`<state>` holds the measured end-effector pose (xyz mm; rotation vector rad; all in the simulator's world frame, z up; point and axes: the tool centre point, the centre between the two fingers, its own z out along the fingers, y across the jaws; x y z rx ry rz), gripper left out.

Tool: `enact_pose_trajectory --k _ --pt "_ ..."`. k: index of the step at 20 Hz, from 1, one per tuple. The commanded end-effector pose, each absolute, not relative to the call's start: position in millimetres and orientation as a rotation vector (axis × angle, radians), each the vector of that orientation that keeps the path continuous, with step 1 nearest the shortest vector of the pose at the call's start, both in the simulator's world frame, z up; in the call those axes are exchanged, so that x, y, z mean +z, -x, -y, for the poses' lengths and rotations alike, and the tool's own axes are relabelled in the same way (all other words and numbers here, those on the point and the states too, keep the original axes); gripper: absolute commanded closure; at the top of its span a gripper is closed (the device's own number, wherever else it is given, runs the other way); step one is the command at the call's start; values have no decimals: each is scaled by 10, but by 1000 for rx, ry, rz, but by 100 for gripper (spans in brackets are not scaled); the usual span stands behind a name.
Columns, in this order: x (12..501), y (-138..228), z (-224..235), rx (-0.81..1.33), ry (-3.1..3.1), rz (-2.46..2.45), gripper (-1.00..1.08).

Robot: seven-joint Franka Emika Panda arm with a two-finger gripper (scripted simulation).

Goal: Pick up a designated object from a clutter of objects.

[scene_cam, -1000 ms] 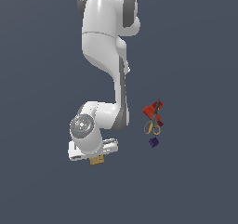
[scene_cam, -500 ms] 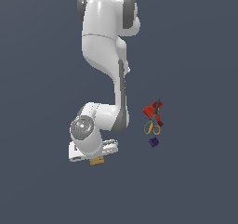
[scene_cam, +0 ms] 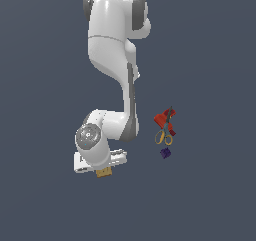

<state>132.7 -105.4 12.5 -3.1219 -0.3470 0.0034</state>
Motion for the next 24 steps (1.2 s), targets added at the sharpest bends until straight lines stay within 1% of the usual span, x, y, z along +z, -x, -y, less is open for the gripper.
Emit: enact_pose_trajectory --k 1,6,11,24 --pt "174 -1312 1062 1 3122 347 108" --pt "335 -1226 1090 1 3122 347 108" --pt "601 -1085 1135 1 3122 347 108" --pt "1659 -534 1313 1 3122 347 108"
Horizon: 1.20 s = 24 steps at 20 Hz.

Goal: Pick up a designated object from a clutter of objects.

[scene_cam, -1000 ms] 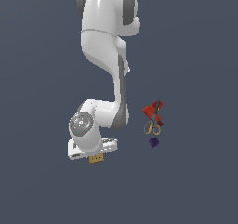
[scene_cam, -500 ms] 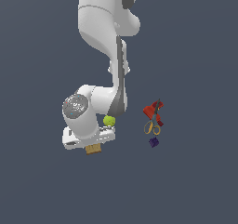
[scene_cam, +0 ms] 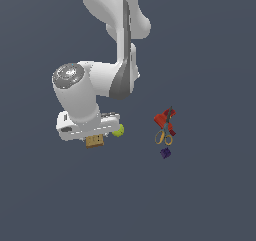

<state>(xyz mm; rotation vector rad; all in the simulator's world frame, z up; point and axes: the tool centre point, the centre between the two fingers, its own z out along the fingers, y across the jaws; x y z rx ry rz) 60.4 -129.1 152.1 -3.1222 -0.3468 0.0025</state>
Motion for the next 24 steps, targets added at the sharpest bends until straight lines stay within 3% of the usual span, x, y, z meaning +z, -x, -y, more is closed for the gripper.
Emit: enact_pose_trajectory --k 1,24 --pt "1748 -489 1328 1 3122 347 108" --pt "3736 462 1669 -1 3121 348 108"
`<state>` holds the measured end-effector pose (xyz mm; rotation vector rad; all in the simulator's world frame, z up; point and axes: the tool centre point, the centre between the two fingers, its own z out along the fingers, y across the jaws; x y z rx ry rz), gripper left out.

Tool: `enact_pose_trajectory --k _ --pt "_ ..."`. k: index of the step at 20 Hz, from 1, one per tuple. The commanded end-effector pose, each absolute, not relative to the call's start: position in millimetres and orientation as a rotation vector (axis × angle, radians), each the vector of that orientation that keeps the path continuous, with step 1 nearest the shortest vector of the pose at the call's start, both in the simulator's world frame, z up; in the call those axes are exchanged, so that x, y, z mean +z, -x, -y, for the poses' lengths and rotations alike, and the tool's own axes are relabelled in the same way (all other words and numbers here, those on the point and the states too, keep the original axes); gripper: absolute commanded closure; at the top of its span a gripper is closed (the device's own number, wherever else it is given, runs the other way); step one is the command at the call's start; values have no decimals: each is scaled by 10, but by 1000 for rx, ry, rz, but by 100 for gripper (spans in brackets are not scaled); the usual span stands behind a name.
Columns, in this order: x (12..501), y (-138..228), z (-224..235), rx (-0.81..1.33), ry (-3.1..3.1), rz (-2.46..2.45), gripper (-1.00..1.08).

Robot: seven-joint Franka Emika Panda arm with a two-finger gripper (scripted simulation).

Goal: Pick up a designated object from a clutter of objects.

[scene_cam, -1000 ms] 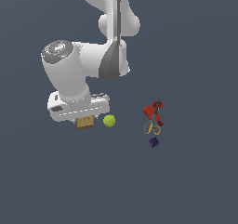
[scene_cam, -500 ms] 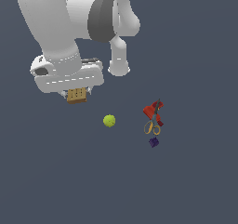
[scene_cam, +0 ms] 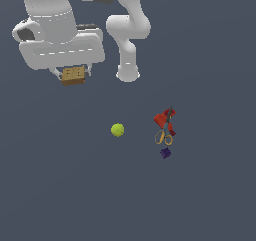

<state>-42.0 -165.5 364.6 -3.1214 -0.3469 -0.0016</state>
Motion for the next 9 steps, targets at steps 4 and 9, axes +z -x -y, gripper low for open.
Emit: enact_pose_trajectory --k 4,9 --pt "3885 522 1700 -1 3121 348 108" --pt "3950 545 1714 0 3122 348 108"
